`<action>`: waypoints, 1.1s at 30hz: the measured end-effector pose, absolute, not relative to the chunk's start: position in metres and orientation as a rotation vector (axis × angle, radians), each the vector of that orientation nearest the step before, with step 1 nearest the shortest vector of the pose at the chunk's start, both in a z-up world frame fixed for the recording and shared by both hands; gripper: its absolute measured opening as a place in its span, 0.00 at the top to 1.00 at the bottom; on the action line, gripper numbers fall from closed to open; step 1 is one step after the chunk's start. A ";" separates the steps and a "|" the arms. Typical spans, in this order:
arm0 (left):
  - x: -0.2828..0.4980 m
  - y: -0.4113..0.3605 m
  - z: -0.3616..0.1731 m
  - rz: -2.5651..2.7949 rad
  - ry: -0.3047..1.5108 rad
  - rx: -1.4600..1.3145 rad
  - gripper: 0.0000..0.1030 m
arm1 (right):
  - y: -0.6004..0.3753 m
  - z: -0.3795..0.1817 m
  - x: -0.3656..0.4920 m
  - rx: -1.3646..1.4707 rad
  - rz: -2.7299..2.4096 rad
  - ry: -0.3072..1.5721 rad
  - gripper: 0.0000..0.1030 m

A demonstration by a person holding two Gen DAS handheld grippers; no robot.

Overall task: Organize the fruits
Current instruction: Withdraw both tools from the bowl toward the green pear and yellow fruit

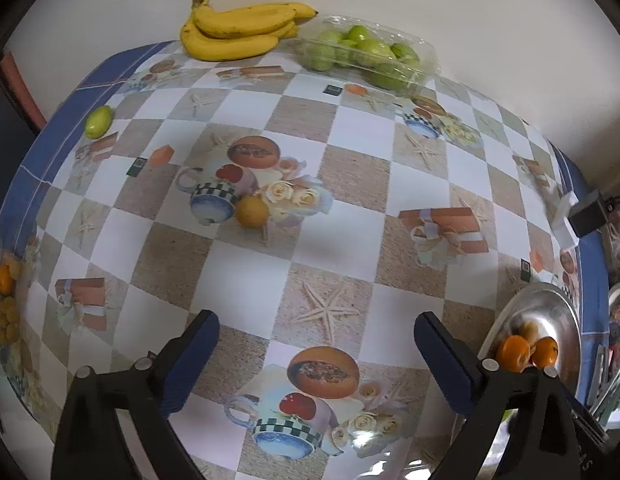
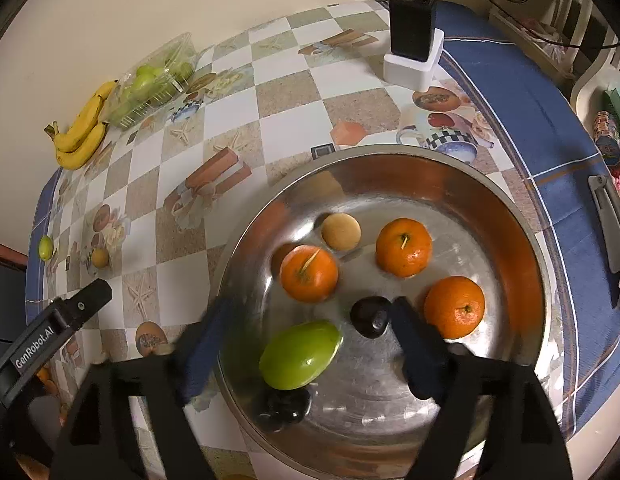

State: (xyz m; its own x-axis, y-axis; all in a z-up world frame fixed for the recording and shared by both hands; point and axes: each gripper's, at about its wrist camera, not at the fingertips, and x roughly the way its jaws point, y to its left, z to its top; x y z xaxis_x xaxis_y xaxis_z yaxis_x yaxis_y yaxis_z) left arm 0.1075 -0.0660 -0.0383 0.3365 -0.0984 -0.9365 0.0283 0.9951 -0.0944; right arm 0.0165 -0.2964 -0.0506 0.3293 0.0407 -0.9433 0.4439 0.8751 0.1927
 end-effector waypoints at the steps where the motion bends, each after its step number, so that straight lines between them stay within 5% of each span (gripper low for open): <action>1: 0.108 -0.064 -0.039 -0.074 1.226 -0.071 0.00 | -0.296 -0.050 0.017 0.455 -0.277 1.214 0.18; 11: 0.111 -0.051 -0.038 -0.015 1.208 -0.065 0.00 | -0.294 -0.049 0.018 0.441 -0.268 1.186 0.00; 33: 0.128 -0.015 -0.014 0.005 1.112 0.066 0.00 | -0.259 -0.042 0.029 0.415 -0.185 1.130 0.00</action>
